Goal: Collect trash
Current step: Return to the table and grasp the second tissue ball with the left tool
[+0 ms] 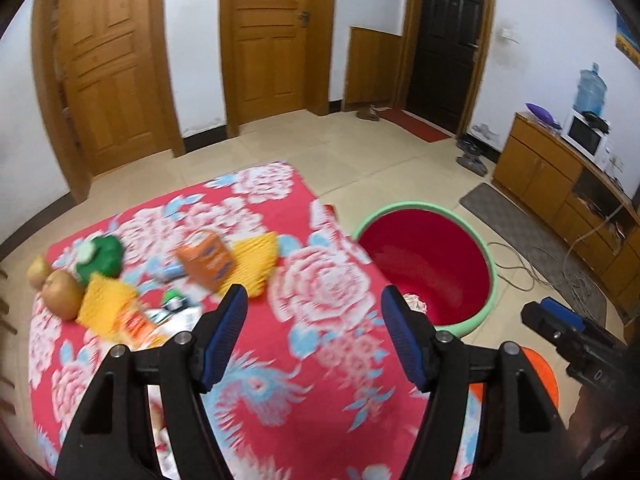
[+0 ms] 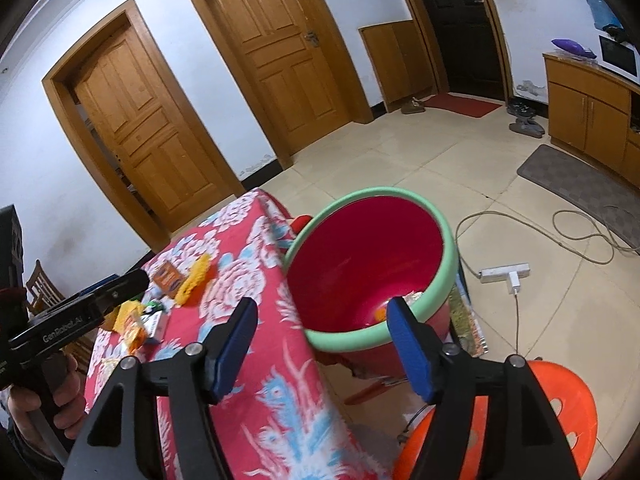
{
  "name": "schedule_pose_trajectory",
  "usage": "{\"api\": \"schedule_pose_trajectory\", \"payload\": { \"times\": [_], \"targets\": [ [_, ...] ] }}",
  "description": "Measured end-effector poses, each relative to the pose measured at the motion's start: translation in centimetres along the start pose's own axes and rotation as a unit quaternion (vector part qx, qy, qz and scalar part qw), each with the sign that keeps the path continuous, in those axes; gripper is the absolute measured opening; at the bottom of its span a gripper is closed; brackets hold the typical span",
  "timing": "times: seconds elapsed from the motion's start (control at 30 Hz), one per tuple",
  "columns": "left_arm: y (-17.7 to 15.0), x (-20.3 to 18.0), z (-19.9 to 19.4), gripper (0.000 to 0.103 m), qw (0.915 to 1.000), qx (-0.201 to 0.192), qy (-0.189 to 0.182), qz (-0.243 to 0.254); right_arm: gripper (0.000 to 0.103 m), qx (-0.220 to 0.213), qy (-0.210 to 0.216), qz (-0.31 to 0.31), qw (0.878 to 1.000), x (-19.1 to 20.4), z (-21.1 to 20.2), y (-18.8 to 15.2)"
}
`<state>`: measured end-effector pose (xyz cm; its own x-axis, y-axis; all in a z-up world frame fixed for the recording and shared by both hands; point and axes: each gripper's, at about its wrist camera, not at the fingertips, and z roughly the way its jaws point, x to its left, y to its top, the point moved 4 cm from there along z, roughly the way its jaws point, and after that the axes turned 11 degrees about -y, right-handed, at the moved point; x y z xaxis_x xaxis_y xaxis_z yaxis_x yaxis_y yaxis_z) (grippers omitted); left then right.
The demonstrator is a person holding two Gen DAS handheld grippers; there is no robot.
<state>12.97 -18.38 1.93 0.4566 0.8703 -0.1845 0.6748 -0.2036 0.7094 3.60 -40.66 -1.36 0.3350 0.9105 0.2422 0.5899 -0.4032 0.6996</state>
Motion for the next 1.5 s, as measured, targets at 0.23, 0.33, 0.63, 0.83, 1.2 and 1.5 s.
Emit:
{"api": "schedule_pose_trajectory", "payload": {
  "times": [0.23, 0.33, 0.63, 0.83, 1.2, 1.5],
  "targets": [
    [-2.8, 4.3, -3.5, 0.069, 0.9982, -0.007, 0.044, -0.039, 0.075, 0.002, 0.018, 0.006, 1.000, 1.2, -1.4, -1.2],
    [-4.0, 6.2, -4.5, 0.069, 0.9967, -0.005, 0.063, -0.051, 0.076, 0.001, 0.024, 0.002, 1.000, 1.8, -1.9, -1.7],
    [-7.5, 11.8, -5.0, 0.069, 0.9885, 0.018, 0.108, -0.104, 0.077, 0.017, 0.029, -0.009, 0.999, 3.4, -1.8, -3.4],
    [-9.9, 14.0, -3.6, 0.069, 0.9844, 0.045, 0.117, -0.123, 0.077, 0.036, 0.030, -0.021, 0.999, 4.4, -1.0, -4.6],
    [-12.3, 16.4, -1.2, 0.069, 0.9800, 0.066, 0.108, -0.153, 0.077, 0.067, 0.027, -0.032, 0.997, 5.5, 0.5, -6.3],
    [-12.2, 16.5, -2.9, 0.036, 0.9843, 0.028, 0.082, -0.154, 0.077, 0.080, 0.031, -0.053, 0.995, 7.4, 0.6, -7.6]
  ]
}}
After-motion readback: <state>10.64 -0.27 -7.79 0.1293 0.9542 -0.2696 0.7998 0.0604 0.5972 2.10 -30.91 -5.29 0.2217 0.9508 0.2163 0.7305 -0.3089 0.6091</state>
